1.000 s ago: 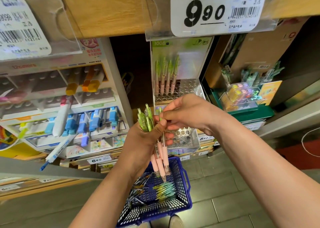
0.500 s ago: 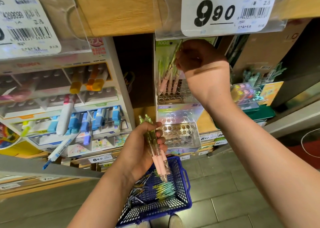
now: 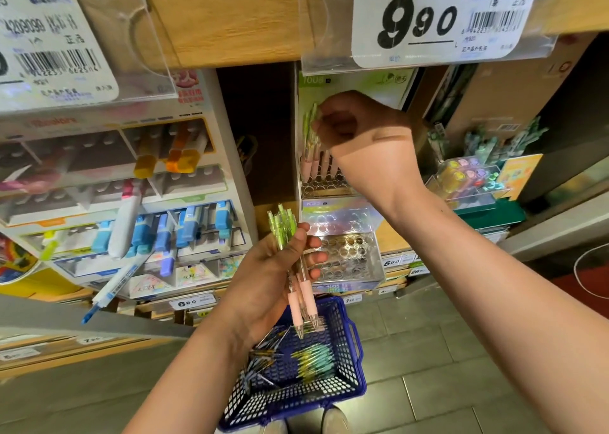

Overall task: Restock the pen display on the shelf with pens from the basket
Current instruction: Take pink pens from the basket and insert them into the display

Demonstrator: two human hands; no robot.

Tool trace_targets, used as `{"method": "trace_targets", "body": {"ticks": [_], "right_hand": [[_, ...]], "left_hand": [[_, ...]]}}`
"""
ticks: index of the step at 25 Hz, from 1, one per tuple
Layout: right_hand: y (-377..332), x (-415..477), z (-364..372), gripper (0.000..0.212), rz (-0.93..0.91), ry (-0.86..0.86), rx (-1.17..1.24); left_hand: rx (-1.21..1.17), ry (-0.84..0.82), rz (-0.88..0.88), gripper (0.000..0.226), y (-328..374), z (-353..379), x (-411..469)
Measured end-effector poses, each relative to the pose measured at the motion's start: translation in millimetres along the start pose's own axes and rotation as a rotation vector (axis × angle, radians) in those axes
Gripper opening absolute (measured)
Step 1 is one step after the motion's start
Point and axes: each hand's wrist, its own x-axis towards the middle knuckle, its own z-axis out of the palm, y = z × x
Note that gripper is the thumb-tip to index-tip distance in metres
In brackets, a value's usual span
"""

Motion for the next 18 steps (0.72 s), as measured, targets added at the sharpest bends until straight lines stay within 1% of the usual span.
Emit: {"method": "trace_targets", "body": {"ticks": [2,7,9,11,12,13,14,15,16,17,18], "right_hand": [[1.6,-3.6,1.7,0.013,-0.026,-0.074,-0.083],[-1.0,-6.2,1.7,0.016,-0.003,-0.09,-0.126],[-1.9,-5.7,1.1,0.015,0.005,-0.121,-0.2],[-3.4,-12.2,-2.2,0.009,0.037,-0.134,-0.235],[-3.7,-18.4,-4.5,0.007,0.058,-0.148,-0.208],[-4.5,-26.4,-7.1,0.014,0.091,-0.192,-0.166],[-4.9,-35.9,-8.8,0.021,0.146,-0.277,-0.092],[-6.8,-45.6,-9.7,0.024,0.221,-0.391,0.019],[-9.7,-54.1,-10.3,0.02,0.301,-0.502,0.153],[-11.0,-60.2,-9.8,0.017,0.378,-0.578,0.278],[-10.7,-63.5,-8.6,0.015,0.443,-0.612,0.384]], "left_hand": [[0.035,0.005,0.026,0.041,-0.3,0.2,-0.8],[0.111,-0.032,0.095,0.038,-0.8,0.2,-2.6],[0.131,-0.039,0.111,0.034,-2.0,-0.1,-2.6],[0.148,-0.037,0.131,0.027,-3.1,-0.9,-3.1],[0.162,-0.034,0.148,0.025,-3.0,-1.2,-3.4],[0.178,-0.033,0.168,0.025,-2.7,-1.2,-3.4],[0.193,-0.033,0.19,0.026,-2.8,-1.6,-3.0],[0.206,-0.035,0.214,0.026,-2.6,-2.2,-2.8],[0.219,-0.036,0.237,0.027,-2.6,-2.3,-2.5],[0.238,-0.033,0.255,0.028,-2.8,-2.6,-2.5],[0.261,-0.031,0.269,0.03,-3.1,-3.3,-2.7]]}}
